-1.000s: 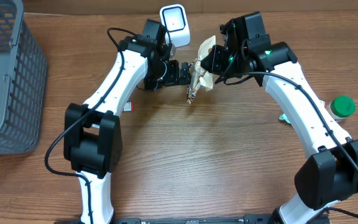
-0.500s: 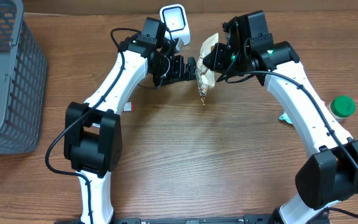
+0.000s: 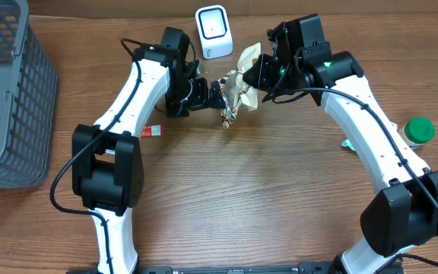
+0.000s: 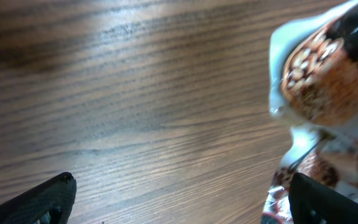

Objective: Scan the item barcode

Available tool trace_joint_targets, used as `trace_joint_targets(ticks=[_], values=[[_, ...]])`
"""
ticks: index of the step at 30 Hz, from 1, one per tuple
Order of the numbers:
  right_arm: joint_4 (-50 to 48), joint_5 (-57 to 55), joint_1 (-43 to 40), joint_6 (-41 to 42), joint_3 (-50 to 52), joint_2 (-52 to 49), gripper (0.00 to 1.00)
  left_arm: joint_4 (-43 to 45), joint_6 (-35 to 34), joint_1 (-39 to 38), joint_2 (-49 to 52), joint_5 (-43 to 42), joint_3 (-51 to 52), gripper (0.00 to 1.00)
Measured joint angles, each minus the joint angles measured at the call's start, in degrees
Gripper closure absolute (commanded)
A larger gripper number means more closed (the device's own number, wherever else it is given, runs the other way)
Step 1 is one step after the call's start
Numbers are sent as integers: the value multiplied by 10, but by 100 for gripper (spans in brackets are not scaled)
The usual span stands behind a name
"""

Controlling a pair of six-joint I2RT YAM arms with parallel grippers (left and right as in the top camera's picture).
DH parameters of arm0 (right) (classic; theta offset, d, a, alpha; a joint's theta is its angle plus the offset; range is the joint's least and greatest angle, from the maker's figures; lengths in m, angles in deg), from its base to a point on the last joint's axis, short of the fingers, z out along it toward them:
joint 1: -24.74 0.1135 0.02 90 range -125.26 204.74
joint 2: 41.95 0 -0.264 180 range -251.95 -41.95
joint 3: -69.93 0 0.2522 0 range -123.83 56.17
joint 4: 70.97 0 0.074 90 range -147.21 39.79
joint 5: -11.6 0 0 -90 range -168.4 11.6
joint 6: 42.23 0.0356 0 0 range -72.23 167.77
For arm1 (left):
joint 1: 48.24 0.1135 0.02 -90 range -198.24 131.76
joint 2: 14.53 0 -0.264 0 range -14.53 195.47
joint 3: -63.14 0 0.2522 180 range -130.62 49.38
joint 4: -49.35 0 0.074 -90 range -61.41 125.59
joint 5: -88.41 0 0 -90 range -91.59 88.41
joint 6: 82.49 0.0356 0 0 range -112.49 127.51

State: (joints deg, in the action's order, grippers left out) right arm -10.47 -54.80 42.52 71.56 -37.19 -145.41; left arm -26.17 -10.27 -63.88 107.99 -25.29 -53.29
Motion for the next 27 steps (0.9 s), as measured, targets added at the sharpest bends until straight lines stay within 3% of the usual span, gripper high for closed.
trace_joint_targets(ticks=[10,20,27], values=[[2,-4,-1,0,0,0,96,-8,0,-54,0,3,0,0],[1,-35,-11,0,0,0,96,130,0,-71,0,7,2,0],[-1,-33,-11,0,0,0,96,119,2,-75,0,64,2,0]])
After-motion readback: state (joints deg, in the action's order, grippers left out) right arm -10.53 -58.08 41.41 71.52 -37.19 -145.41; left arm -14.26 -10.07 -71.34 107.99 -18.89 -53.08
